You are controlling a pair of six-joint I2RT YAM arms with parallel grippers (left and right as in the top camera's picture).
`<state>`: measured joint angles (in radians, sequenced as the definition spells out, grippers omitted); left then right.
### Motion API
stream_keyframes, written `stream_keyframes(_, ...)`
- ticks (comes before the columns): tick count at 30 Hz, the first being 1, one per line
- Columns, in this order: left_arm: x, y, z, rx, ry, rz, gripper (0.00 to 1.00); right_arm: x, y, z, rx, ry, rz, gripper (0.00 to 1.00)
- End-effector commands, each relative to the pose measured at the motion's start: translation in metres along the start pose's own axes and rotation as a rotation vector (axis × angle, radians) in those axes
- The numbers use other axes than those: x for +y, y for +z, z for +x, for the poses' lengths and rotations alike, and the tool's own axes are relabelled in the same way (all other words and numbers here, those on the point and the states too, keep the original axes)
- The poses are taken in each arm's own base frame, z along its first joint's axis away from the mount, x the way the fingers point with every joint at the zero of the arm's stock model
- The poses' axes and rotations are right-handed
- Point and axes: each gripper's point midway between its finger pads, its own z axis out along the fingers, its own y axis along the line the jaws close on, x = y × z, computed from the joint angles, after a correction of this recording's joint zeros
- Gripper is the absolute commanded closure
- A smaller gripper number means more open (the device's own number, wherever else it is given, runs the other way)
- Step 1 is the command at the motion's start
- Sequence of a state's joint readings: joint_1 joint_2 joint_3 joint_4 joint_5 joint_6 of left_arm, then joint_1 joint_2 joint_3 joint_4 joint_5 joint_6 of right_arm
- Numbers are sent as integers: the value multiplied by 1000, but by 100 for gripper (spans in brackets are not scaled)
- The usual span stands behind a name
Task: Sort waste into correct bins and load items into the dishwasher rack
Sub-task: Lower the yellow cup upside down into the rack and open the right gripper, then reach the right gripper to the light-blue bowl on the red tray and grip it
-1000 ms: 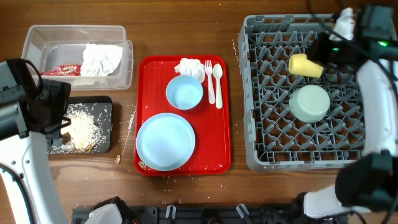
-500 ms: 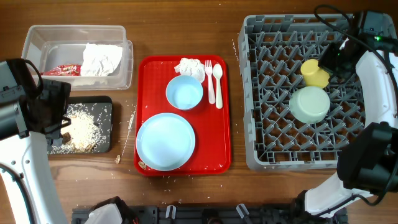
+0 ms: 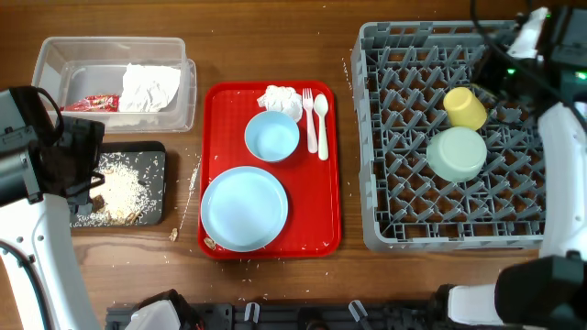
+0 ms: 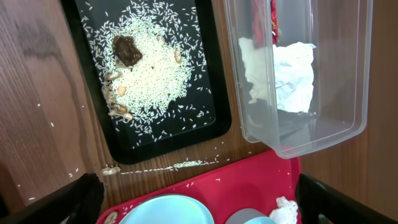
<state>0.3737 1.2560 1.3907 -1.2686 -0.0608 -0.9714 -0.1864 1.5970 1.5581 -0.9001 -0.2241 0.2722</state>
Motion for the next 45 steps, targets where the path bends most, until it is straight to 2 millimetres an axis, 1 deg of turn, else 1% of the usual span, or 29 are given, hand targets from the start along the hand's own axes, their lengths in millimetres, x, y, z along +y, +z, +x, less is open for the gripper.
stream_keyframes(1,-2,-3,-3,-7,-10,9,0,17,38,23,102,-89,-2,92)
stream_keyframes(3,-2,-3,-3,-7,-10,9,0,13,55,33,135,-110,74,96)
stream_keyframes(6,-2,-3,-3,-7,-10,9,0,13,67,38,156,-126,96,96)
stream_keyframes(8,-2,-3,-3,-7,-10,9,0,11,71,38,160,-134,105,96)
stream_keyframes(9,-2,-3,-3,-7,-10,9,0,6,73,39,161,-136,128,96)
stream_keyframes(13,-2,-3,-3,-7,-10,9,0,-32,78,41,167,-107,335,96)
stream_keyframes(18,-2,-3,-3,-7,-10,9,0,-48,91,53,228,-78,369,96)
stream_keyframes(20,-2,-3,-3,-7,-10,9,0,-55,93,55,241,-60,385,96)
stream_keyframes(23,-2,-3,-3,-7,-10,9,0,-66,90,51,225,-35,423,96)
stream_keyframes(24,-2,-3,-3,-7,-10,9,0,-77,86,49,219,-10,462,96)
stream_keyframes(26,-2,-3,-3,-7,-10,9,0,-89,82,49,220,14,498,96)
stream_keyframes(29,-2,-3,-3,-7,-10,9,0,-118,68,49,214,101,599,96)
stream_keyframes(32,-2,-3,-3,-7,-10,9,0,-134,59,51,224,160,626,96)
stream_keyframes(34,-2,-3,-3,-7,-10,9,0,-139,54,48,221,187,633,96)
stream_keyframes(37,-2,-3,-3,-7,-10,9,0,-134,41,37,198,188,627,96)
stream_keyframes(39,-2,-3,-3,-7,-10,9,0,-121,24,22,145,186,594,96)
stream_keyframes(41,-2,-3,-3,-7,-10,9,0,-105,14,15,111,178,528,96)
stream_keyframes(42,-2,-3,-3,-7,-10,9,0,-95,9,12,96,175,485,96)
stream_keyframes(43,-2,-3,-3,-7,-10,9,0,-78,4,10,86,152,409,96)
stream_keyframes(45,-2,-3,-3,-7,-10,9,0,-36,0,7,84,57,217,95)
